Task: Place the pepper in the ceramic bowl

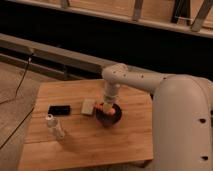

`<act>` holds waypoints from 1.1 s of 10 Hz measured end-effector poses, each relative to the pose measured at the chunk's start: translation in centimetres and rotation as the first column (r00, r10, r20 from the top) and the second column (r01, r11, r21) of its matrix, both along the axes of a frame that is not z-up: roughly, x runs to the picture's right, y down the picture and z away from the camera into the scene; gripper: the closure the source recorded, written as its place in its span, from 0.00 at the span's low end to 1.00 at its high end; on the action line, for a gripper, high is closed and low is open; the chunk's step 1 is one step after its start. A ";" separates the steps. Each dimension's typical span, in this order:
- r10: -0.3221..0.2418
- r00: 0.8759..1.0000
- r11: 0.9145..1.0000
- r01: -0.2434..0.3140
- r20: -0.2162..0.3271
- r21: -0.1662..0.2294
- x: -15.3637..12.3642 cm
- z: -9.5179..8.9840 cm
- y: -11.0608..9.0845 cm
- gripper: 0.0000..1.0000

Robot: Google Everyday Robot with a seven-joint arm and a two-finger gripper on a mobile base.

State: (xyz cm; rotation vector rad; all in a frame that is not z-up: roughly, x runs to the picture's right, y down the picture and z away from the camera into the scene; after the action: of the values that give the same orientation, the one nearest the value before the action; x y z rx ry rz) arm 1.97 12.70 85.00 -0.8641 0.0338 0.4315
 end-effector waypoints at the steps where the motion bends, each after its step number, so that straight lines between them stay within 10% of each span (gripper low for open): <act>1: 0.003 1.000 1.000 -0.003 0.000 -0.001 0.1 0.1 0.0 0.20; 11: 0.045 0.998 0.999 -0.045 0.039 0.017 -0.2 -0.4 -1.0 0.20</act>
State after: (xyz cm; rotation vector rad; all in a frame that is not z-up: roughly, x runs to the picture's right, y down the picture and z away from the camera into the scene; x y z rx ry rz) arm 1.81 11.73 84.63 -0.8569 -0.0250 0.4564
